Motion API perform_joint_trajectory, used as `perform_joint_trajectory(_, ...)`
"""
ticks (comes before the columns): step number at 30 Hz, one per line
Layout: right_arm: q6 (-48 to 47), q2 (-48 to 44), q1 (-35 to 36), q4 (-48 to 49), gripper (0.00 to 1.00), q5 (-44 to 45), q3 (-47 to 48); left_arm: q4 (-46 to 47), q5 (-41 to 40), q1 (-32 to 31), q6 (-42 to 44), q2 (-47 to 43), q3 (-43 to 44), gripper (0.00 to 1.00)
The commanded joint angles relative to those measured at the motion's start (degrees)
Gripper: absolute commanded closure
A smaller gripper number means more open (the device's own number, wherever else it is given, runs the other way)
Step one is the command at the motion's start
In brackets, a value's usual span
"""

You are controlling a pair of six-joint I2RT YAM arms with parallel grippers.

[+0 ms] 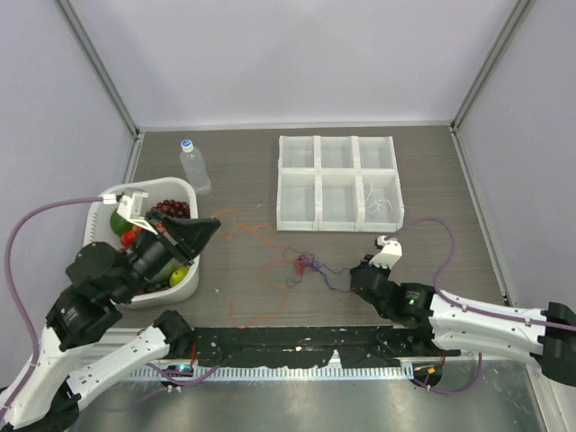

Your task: Untangle the cables

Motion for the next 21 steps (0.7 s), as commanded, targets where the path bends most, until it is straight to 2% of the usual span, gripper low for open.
perform_joint_trajectory(1,14.97,-7.35,0.04,-15.44,0.99,9.32,0.77,5.97,-1.02,0.20,3.19,2.74,8.00,1.00)
perform_joint_trajectory(6,18.67,-10.00,-0.05,-19.74,0.99,12.56,1.02,13.79,-0.41,0.12,4.07,4.85,12.13,1.00)
perform_joint_trajectory(11,20.60,-9.65,-0.05,-22.74,0.99,13.98,3.39,14.51,4.68,0.20,5.30,9.77,21.44,1.00)
perform_joint_trajectory(13,17.90,-9.83,-0.05,-21.87,0.99,13.02,3.57,14.85,6.36,0.12,4.52,11.09,22.77,1.00)
perform_joint_trajectory(14,12.40,-9.83,-0.05,-19.08,0.98,11.01,3.66,15.12,6.54,0.12,4.16,11.53,22.51,1.00)
perform_joint_trajectory(17,3.92,-10.35,-0.05,-14.22,0.79,6.25,5.50,14.51,5.84,0.03,2.85,11.89,19.80,1.00)
perform_joint_trajectory(21,0.74,-11.14,-0.05,-17.11,0.69,4.40,9.89,13.45,4.00,0.12,1.26,13.11,15.14,1.00)
